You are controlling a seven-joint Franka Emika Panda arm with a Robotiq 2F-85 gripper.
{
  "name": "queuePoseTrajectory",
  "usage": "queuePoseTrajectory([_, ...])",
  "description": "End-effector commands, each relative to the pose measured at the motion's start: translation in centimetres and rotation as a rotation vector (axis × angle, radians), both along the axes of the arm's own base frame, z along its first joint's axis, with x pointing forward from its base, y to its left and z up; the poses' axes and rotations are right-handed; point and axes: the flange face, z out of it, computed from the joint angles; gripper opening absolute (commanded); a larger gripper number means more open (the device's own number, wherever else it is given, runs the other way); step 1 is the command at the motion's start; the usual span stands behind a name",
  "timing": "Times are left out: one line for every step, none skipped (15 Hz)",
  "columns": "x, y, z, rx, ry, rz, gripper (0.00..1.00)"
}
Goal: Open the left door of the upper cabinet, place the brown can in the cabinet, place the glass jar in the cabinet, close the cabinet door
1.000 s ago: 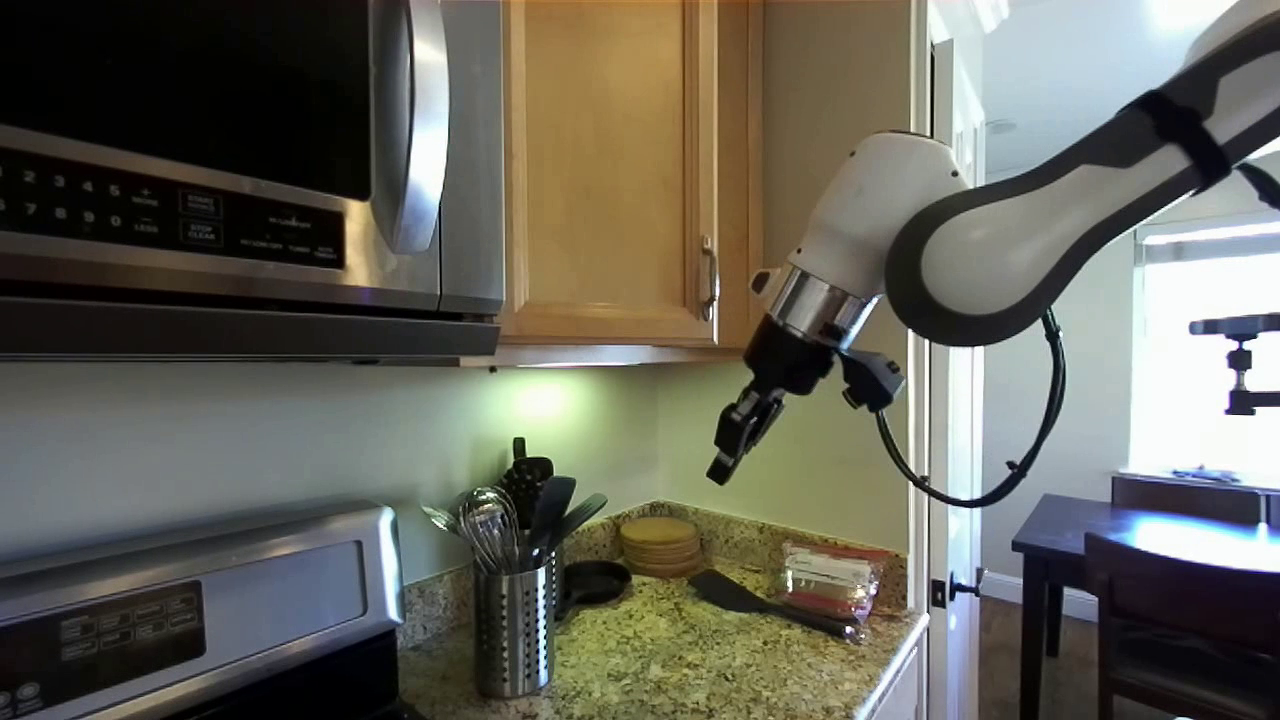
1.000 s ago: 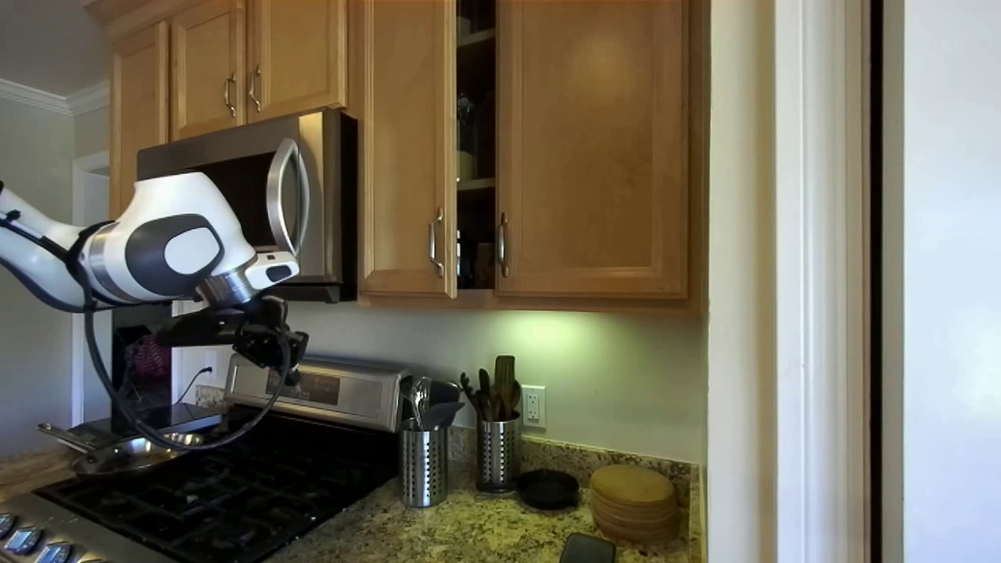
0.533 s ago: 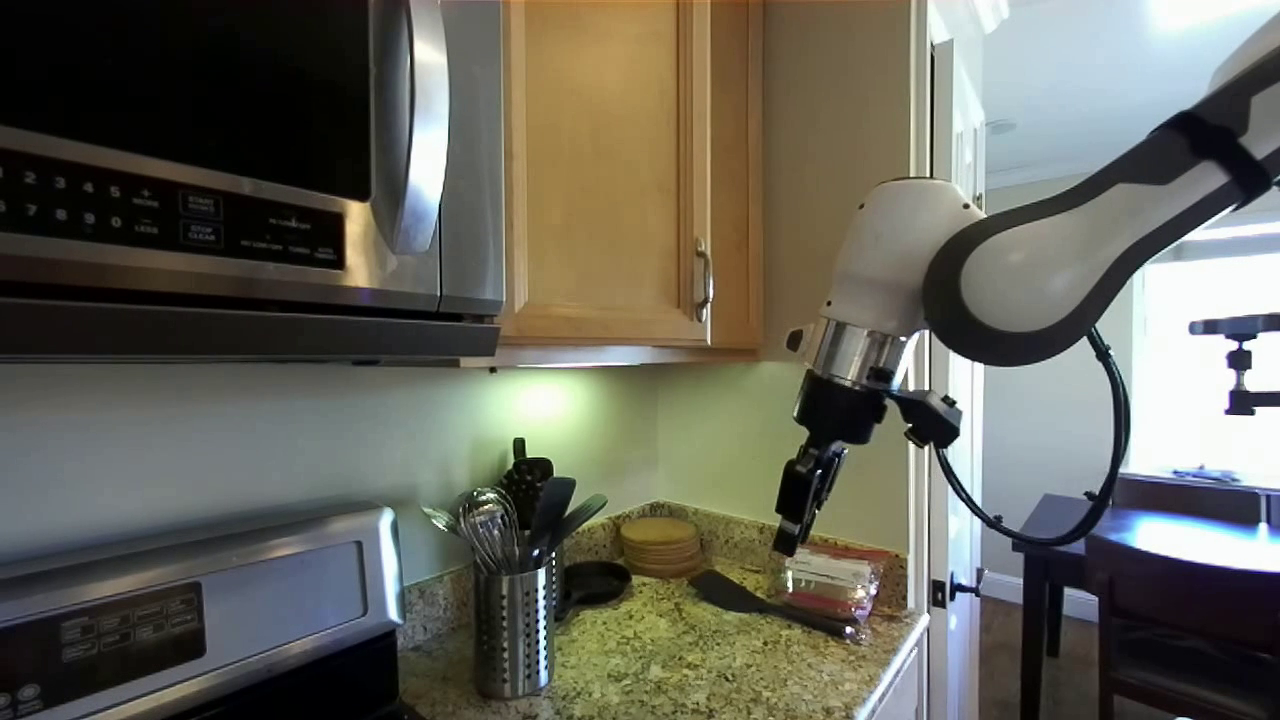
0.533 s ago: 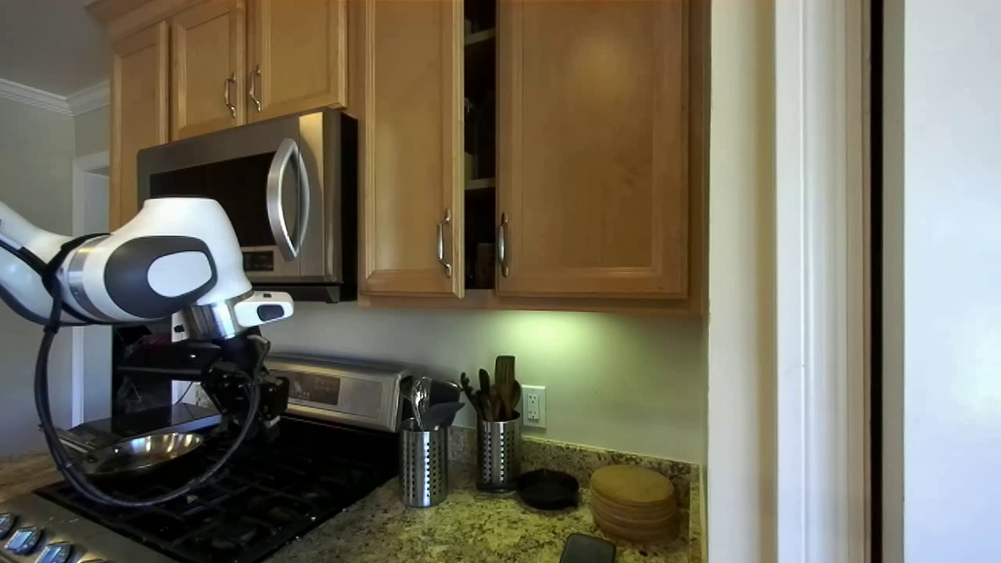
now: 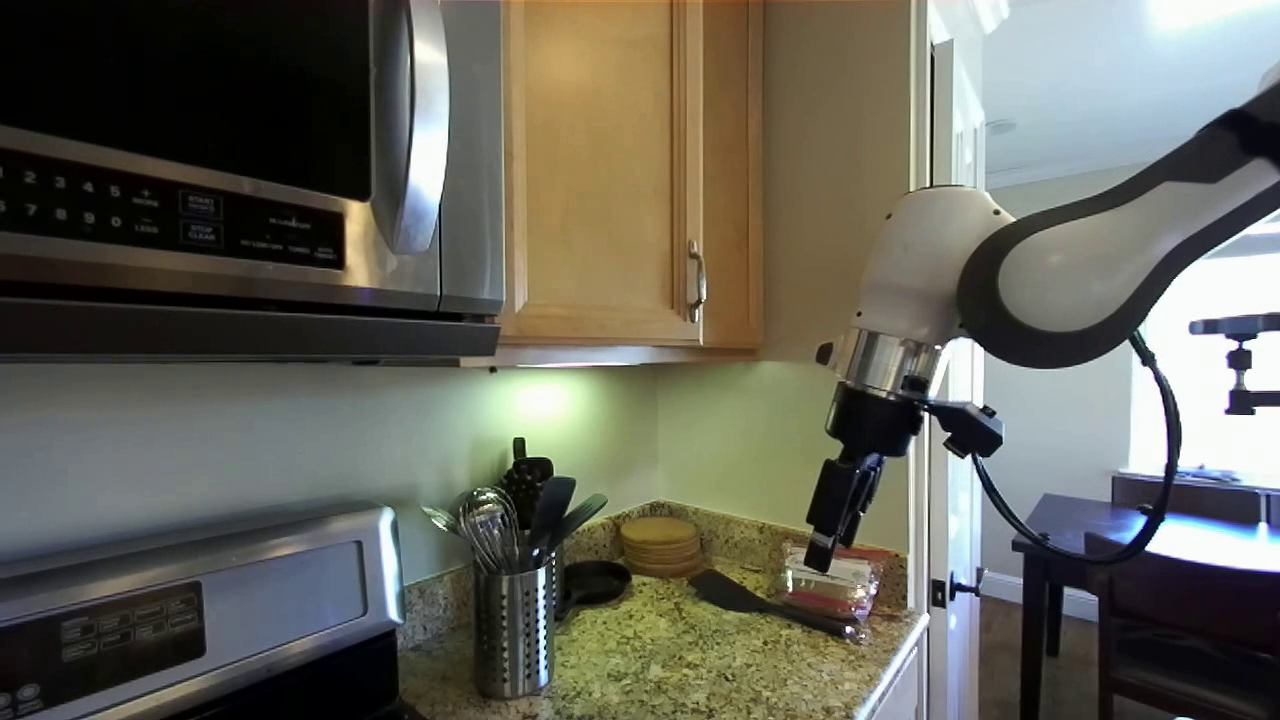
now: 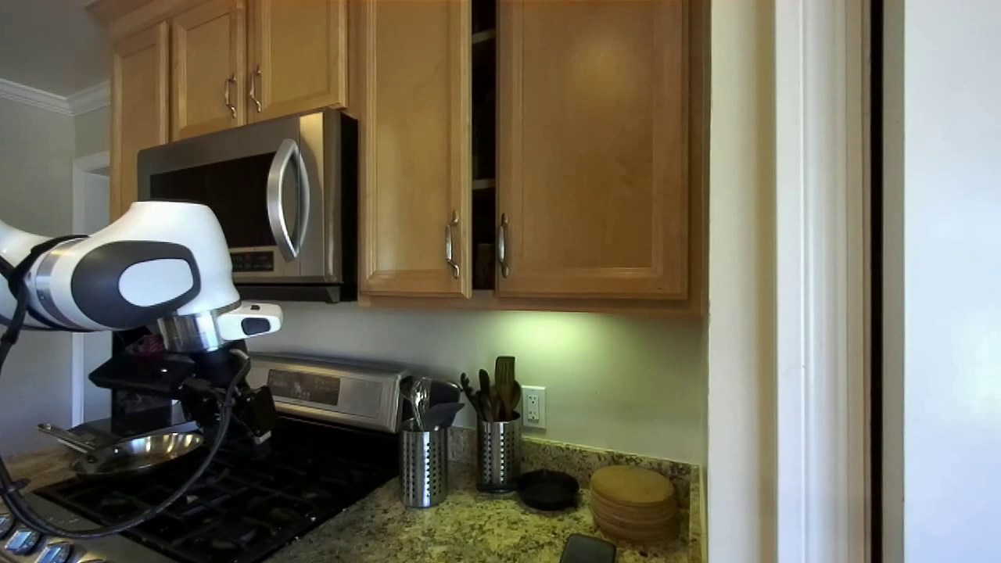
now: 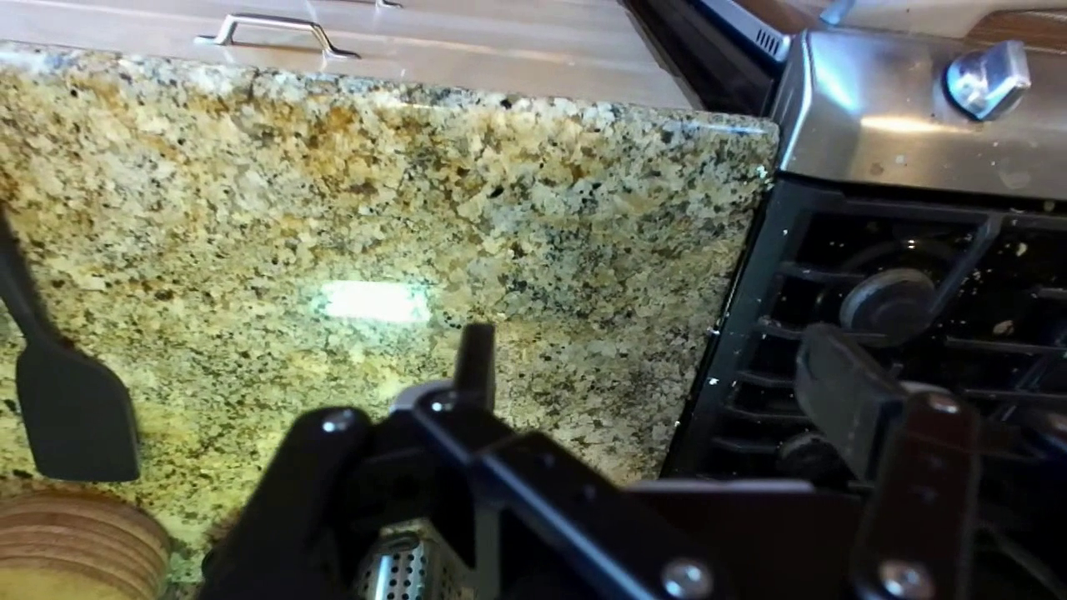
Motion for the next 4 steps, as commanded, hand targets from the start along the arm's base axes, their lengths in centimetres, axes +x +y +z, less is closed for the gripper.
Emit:
queuePoseTrajectory([-0.17,-0.05,0.11,0.000,-0.002,-0.001,0.99])
queuePoseTrajectory([-0.24,-0.07,0.20,0.000,-0.004,-0.002,1.00])
queuePoseTrajectory([-0.25,-0.08,0.27,0.001,-0.006,-0.002,1.00])
queuePoseTrajectory([-0.26,-0.07,0.27,0.001,-0.006,-0.002,1.00])
